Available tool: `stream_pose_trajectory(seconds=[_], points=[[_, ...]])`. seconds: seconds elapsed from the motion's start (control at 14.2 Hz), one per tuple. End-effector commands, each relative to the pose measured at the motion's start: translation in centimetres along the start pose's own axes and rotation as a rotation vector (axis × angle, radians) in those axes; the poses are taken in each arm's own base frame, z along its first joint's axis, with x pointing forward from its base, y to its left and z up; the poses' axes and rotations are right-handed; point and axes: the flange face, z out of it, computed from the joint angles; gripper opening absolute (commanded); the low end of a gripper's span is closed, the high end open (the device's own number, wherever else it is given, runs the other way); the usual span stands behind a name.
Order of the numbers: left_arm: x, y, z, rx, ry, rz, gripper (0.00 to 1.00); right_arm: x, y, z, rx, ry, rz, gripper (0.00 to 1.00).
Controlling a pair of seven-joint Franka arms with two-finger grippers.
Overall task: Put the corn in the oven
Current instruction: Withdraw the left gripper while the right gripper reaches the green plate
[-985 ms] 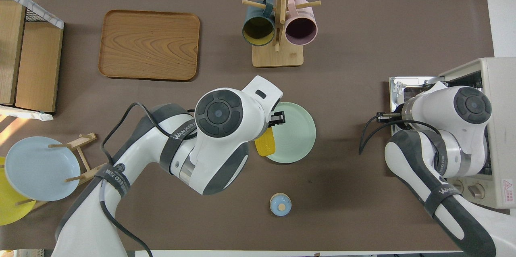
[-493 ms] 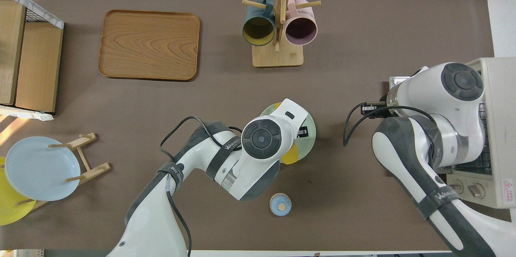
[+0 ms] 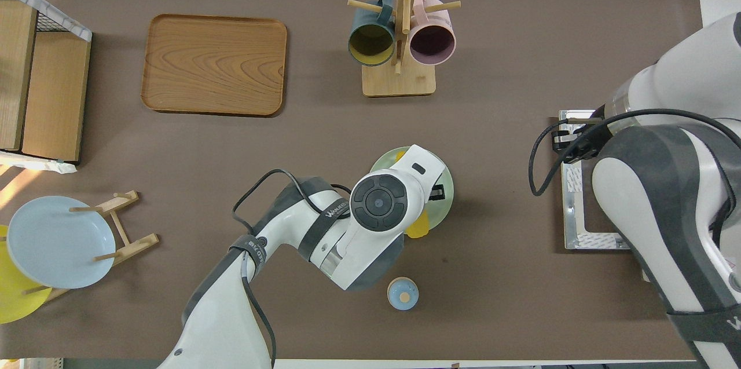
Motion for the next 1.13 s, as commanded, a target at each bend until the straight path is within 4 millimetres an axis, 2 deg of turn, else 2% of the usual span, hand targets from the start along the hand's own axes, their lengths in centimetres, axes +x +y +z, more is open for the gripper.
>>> stream_pose_trajectory(seconds=[0.0,0.07,0.21,0.35,0.49,0.56,0.63,0.77,0.84,0.91,0.99,1.06], points=[[0.3,-1.1,-0.4,0.01,-0.007,-0.015,1.0,-0.1,0.7,-0.1,0.018,-0.009,0.009,0.92],[0.8,-1.5,-1.1,0.02,-0.012,-0.019,1.0,-0.1,0.9,0.0,0.021,-0.011,0.015,0.98],[3.1,-3.4,-4.3,0.03,-0.012,-0.011,1.0,-0.7,1.1,0.4,0.018,-0.036,0.015,1.0],[6.4,-6.7,-9.0,0.035,-0.007,-0.012,1.0,-0.8,0.4,0.0,0.018,-0.023,-0.003,1.0],[9.2,-9.9,-12.7,0.052,-0.024,0.028,1.0,-0.9,0.1,-0.2,0.031,-0.012,-0.032,1.0],[10.8,-11.8,-14.5,0.055,-0.025,0.044,1.0,-0.8,-0.8,-0.4,0.059,0.005,-0.068,1.0],[12.3,-13.5,-15.9,0.058,-0.026,0.039,1.0,-0.9,-2.6,-0.6,0.069,0.024,-0.093,1.0],[14.8,-16.7,-18.2,0.093,-0.005,0.017,1.0,-1.8,-7.7,-0.4,0.048,0.052,-0.118,1.0],[16.1,-18.8,-19.7,0.134,0.018,0.012,1.0,-2.1,-10.9,-0.1,0.052,0.078,-0.085,1.0],[16.9,-20.5,-20.8,0.163,0.028,0.009,1.0,-2.4,-15.1,1.4,0.058,0.098,-0.069,1.0],[17.5,-22.3,-21.8,0.172,0.03,0.007,1.0,-3.2,-20.0,2.1,0.054,0.115,-0.063,1.0],[18.0,-23.9,-22.9,0.172,0.036,0.025,1.0,-3.5,-23.5,2.2,0.026,0.135,-0.049,1.0]])
